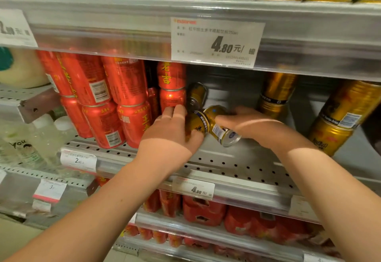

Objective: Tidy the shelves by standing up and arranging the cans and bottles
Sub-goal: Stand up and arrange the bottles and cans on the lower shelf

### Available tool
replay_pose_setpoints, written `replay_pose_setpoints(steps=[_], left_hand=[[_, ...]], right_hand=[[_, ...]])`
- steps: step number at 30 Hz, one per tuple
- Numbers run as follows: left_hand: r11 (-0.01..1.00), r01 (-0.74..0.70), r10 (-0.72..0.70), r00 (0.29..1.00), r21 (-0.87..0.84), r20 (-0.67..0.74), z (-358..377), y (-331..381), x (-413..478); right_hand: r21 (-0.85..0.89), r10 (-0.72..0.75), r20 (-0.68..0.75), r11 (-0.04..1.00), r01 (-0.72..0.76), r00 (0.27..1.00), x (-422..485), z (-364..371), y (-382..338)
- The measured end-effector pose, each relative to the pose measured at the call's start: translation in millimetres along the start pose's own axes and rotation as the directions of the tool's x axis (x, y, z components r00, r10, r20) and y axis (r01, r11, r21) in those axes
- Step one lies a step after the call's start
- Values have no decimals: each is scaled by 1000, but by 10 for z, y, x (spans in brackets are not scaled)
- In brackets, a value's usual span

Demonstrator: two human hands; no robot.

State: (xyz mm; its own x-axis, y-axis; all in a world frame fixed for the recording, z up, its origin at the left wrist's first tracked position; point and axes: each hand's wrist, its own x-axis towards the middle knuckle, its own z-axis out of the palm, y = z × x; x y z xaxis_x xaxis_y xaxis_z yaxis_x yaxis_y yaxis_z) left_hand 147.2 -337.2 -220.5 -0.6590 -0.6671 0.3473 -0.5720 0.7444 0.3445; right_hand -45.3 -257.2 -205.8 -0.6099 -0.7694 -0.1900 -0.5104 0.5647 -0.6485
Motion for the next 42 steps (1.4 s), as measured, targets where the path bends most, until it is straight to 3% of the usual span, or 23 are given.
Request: replay_pose_setpoints(steps=[3,6,9,12,18,26,34,42], left_hand=[[967,-46,25,996,250,88,25,51,38],[944,-48,18,995,326,94,24,84,68],[997,23,-29,997,76,71,23,89,32],[959,79,-77,997,-273,18,41,84,-55],[821,203,-181,979,-533,94,-53,193,-69],[811,147,-109,989,-566,101,-378,482,168],[691,93,-143,990,-716,-9,-479,673,206],[723,-61,64,998,-688,-22,-447,1008,407]], right_hand=[[12,-85,61,996,84,995,-163,13,47],[10,-86,60,996,85,995,-299,25,38],[67,-102,-7,993,102,995,-402,-10,110],[279,-78,-51,956,89,996,-519,-59,304],[338,-172,-145,917,212,974,-687,-12,545],[323,-230,-129,910,260,965,-671,100,708],[328,-198,-171,912,245,965,-639,151,801],[272,-193,-250,926,261,949,-650,191,831]])
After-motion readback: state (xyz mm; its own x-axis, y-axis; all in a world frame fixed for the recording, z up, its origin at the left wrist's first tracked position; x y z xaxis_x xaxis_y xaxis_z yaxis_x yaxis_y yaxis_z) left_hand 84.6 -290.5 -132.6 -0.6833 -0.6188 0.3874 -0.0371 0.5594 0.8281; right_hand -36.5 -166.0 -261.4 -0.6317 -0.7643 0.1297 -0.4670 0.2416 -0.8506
